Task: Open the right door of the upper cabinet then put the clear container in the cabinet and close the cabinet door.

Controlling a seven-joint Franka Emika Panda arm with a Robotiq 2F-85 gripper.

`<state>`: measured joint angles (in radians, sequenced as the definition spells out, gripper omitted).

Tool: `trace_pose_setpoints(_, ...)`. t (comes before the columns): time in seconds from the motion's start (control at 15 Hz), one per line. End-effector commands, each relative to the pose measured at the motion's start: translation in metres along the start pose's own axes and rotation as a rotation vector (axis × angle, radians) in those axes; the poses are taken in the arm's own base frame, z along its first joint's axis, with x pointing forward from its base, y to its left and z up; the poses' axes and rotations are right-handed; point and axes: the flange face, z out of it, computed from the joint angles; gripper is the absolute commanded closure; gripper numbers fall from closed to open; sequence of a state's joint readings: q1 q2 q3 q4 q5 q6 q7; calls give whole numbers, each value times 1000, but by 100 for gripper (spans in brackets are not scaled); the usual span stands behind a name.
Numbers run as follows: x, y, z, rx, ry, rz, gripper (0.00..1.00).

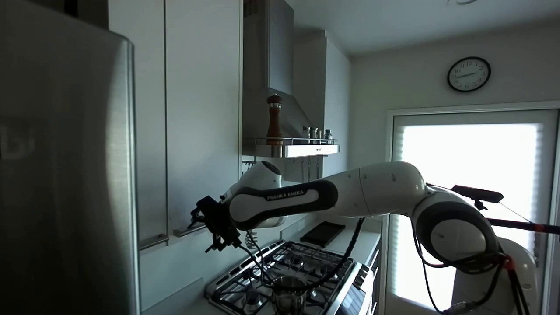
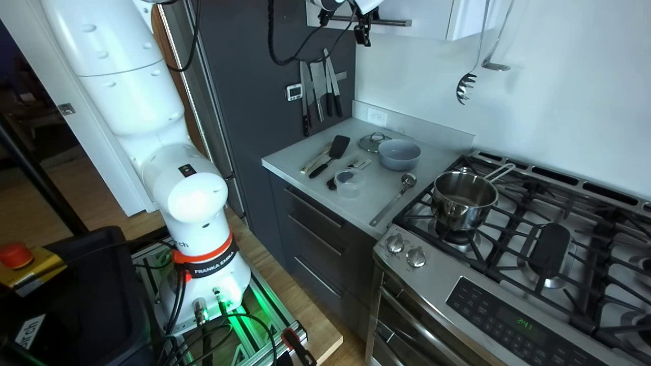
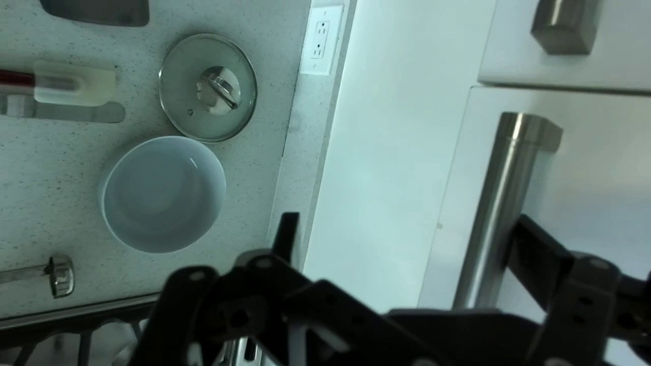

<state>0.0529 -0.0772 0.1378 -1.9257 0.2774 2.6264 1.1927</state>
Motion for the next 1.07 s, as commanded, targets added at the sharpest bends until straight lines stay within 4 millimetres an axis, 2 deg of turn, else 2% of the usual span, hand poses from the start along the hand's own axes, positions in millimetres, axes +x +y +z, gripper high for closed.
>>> trace_pose_setpoints(0.0,15,10,-6,-124,-3,-6,0)
trace_pose_setpoints(0.2,25,13,-5,-179,-18,-40,0)
trace_pose_setpoints(0.47,26,15,-5,-198,-51,-116,0)
trace_pose_setpoints(1.0,47,35,-25,-270,-172,-257,0)
